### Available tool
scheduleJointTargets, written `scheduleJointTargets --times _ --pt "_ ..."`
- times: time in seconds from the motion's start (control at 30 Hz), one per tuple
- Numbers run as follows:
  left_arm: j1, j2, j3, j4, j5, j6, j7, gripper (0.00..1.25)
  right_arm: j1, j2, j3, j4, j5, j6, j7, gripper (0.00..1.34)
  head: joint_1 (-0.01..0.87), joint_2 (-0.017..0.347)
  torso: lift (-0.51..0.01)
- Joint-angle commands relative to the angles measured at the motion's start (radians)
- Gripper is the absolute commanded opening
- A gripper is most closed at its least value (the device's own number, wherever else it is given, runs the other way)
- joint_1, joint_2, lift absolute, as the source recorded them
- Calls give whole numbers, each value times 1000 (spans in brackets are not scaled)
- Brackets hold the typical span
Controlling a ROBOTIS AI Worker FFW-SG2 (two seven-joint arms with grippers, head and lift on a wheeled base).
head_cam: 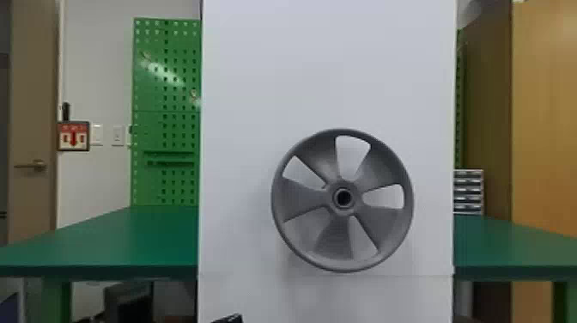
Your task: Hold the wheel and insert it
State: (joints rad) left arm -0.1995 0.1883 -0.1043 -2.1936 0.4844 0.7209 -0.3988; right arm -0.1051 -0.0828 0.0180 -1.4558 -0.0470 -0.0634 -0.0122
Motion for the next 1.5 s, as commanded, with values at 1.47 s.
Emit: scheduleJointTargets --times 1.47 --pt "2 -1 3 0 -6 -4 -2 746 38 0 -3 29 -10 -79 3 1315 0 12 -492"
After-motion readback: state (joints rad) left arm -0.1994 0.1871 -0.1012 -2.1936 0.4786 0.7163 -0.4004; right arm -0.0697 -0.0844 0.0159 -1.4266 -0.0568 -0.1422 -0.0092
